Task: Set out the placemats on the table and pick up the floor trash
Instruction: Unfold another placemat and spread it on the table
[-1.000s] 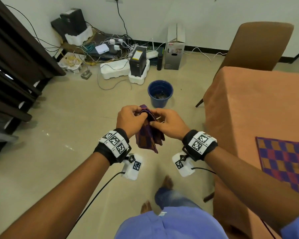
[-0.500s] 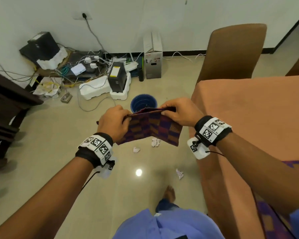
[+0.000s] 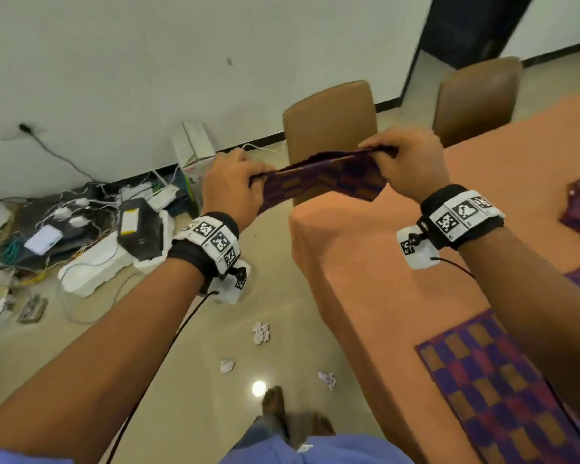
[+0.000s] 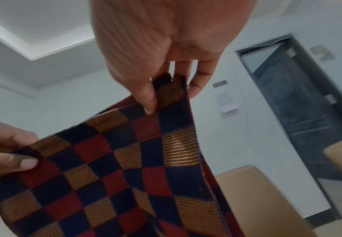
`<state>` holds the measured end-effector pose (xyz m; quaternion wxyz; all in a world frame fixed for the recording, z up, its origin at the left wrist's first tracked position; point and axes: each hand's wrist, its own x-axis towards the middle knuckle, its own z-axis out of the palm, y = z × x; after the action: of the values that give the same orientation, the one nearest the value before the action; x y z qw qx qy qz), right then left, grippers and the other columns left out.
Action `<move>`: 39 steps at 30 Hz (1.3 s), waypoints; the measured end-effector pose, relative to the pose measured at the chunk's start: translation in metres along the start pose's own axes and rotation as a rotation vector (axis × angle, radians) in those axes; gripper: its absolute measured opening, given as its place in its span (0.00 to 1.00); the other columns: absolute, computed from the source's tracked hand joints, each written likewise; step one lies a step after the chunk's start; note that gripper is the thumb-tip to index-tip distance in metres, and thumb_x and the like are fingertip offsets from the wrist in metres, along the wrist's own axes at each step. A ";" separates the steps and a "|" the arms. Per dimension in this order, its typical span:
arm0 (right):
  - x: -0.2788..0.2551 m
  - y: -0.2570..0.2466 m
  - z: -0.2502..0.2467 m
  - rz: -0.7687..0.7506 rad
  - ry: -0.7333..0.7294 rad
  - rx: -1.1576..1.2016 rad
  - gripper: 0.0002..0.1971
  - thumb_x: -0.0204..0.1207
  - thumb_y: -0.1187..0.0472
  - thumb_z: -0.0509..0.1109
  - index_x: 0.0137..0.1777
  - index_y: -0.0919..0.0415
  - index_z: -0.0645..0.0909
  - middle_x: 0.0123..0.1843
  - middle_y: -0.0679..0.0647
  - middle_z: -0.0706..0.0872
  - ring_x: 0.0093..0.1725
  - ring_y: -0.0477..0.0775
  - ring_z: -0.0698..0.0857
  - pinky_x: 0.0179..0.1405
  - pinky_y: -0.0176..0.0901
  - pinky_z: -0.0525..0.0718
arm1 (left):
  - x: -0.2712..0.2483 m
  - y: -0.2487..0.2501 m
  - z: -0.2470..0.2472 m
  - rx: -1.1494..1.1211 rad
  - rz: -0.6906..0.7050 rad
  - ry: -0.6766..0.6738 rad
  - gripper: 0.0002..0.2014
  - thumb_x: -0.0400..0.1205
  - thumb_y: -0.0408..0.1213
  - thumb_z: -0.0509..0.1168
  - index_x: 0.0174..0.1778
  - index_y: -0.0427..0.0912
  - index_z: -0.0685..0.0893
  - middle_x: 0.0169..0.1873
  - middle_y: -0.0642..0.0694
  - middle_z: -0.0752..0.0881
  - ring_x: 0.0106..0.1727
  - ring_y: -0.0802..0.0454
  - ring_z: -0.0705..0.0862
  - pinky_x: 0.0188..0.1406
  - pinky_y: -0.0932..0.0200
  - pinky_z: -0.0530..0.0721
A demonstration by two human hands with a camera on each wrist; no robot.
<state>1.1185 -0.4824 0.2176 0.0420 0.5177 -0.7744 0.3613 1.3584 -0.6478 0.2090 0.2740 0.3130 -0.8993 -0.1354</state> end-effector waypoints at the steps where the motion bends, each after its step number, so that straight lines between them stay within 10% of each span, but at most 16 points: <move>1: -0.001 0.010 -0.010 0.021 0.062 0.024 0.13 0.72 0.63 0.69 0.52 0.54 0.91 0.49 0.49 0.92 0.50 0.49 0.87 0.53 0.41 0.83 | 0.011 0.006 0.008 -0.027 0.044 0.029 0.12 0.78 0.36 0.66 0.51 0.54 0.91 0.42 0.47 0.84 0.48 0.42 0.78 0.45 0.49 0.76; 5: -0.038 0.058 -0.014 0.226 0.001 0.032 0.10 0.71 0.62 0.73 0.49 0.51 0.91 0.44 0.42 0.87 0.45 0.41 0.83 0.46 0.21 0.73 | 0.028 0.019 0.067 -0.040 0.151 -0.058 0.15 0.75 0.33 0.67 0.48 0.57 0.91 0.43 0.47 0.84 0.50 0.40 0.77 0.47 0.47 0.73; 9: -0.114 0.093 0.041 0.433 -0.361 -0.026 0.16 0.68 0.51 0.66 0.53 0.46 0.90 0.57 0.49 0.90 0.58 0.53 0.87 0.57 0.44 0.83 | 0.000 -0.010 0.143 0.200 0.137 -0.508 0.15 0.77 0.39 0.64 0.51 0.63 0.89 0.55 0.52 0.84 0.59 0.41 0.77 0.52 0.48 0.72; 13: -0.183 0.099 0.098 0.547 -0.599 -0.016 0.12 0.70 0.61 0.71 0.53 0.52 0.90 0.53 0.55 0.86 0.51 0.59 0.86 0.53 0.55 0.84 | -0.030 -0.046 0.186 0.227 0.193 -0.794 0.11 0.78 0.45 0.63 0.52 0.61 0.88 0.53 0.53 0.86 0.59 0.45 0.78 0.55 0.47 0.77; 19: -0.160 0.095 0.098 0.673 -0.481 0.008 0.12 0.73 0.55 0.78 0.54 0.58 0.89 0.50 0.53 0.84 0.45 0.51 0.82 0.46 0.44 0.79 | 0.003 -0.066 0.201 0.068 0.219 -0.793 0.10 0.76 0.44 0.65 0.49 0.56 0.89 0.49 0.51 0.87 0.56 0.43 0.81 0.53 0.47 0.81; 29: -0.062 0.174 0.103 0.785 -0.393 -0.146 0.34 0.74 0.57 0.74 0.81 0.53 0.68 0.81 0.58 0.70 0.80 0.60 0.67 0.79 0.53 0.65 | 0.110 -0.051 0.265 0.194 0.363 -0.904 0.30 0.80 0.41 0.64 0.80 0.50 0.66 0.80 0.47 0.67 0.79 0.41 0.64 0.71 0.36 0.72; 35: -0.059 0.209 0.103 0.831 -0.442 -0.166 0.17 0.78 0.55 0.70 0.65 0.56 0.81 0.62 0.59 0.85 0.62 0.62 0.82 0.57 0.49 0.79 | 0.138 -0.036 0.287 0.292 0.343 -0.900 0.20 0.80 0.44 0.65 0.70 0.51 0.76 0.64 0.44 0.80 0.67 0.39 0.74 0.62 0.37 0.75; 39: -0.079 0.221 0.080 0.834 -0.404 -0.031 0.12 0.81 0.57 0.67 0.61 0.58 0.83 0.58 0.56 0.87 0.54 0.56 0.83 0.47 0.40 0.71 | 0.163 -0.014 0.289 0.332 0.406 -0.760 0.10 0.81 0.42 0.65 0.56 0.51 0.86 0.54 0.44 0.84 0.61 0.39 0.77 0.56 0.40 0.72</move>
<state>0.9960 -0.4254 0.0102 -0.2508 0.2215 -0.9144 0.2276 1.0918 -0.7418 0.0347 -0.1083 0.0982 -0.9885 -0.0381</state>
